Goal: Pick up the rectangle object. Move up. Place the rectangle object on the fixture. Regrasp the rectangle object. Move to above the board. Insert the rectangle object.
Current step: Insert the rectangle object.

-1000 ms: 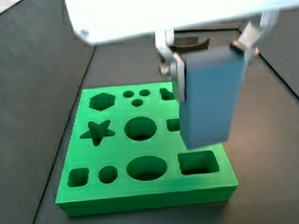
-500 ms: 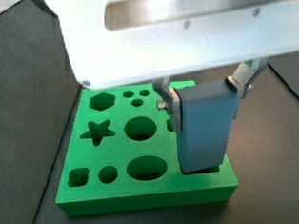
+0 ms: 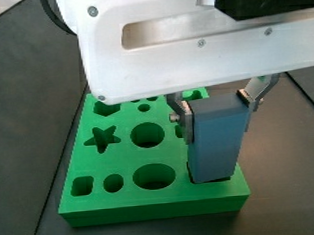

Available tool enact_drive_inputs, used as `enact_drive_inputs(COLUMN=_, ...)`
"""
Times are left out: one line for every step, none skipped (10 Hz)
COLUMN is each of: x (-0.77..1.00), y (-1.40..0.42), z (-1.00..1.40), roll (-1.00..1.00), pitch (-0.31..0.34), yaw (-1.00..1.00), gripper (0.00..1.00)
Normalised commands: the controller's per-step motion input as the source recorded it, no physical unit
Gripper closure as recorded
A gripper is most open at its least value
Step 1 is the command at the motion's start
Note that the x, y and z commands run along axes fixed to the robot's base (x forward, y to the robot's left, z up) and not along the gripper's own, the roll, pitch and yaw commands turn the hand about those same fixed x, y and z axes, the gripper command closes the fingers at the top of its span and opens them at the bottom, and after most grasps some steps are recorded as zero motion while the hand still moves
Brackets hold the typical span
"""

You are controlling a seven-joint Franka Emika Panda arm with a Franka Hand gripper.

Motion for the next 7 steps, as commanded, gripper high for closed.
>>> enact_drive_inputs(x=0.05, y=0.0, z=-0.21, roll=0.11, pitch=-0.014, yaw=-0.04, gripper=1.0)
enact_drive_inputs(x=0.03, y=0.0, z=-0.17, roll=0.09, pitch=-0.017, yaw=-0.08, gripper=1.0)
enact_drive_inputs(x=0.02, y=0.0, z=-0.16, roll=0.08, pitch=-0.019, yaw=-0.09, gripper=1.0)
enact_drive_inputs(x=0.04, y=0.0, z=-0.12, roll=0.06, pitch=-0.013, yaw=-0.07, gripper=1.0)
enact_drive_inputs(x=0.06, y=-0.02, z=-0.07, roll=0.06, pitch=-0.003, yaw=-0.15, gripper=1.0)
enact_drive_inputs(x=0.07, y=-0.03, z=-0.08, roll=0.05, pitch=-0.014, yaw=-0.2, gripper=1.0)
enact_drive_inputs(x=0.1, y=0.0, z=-0.06, roll=0.04, pitch=0.0, yaw=-0.18, gripper=1.0)
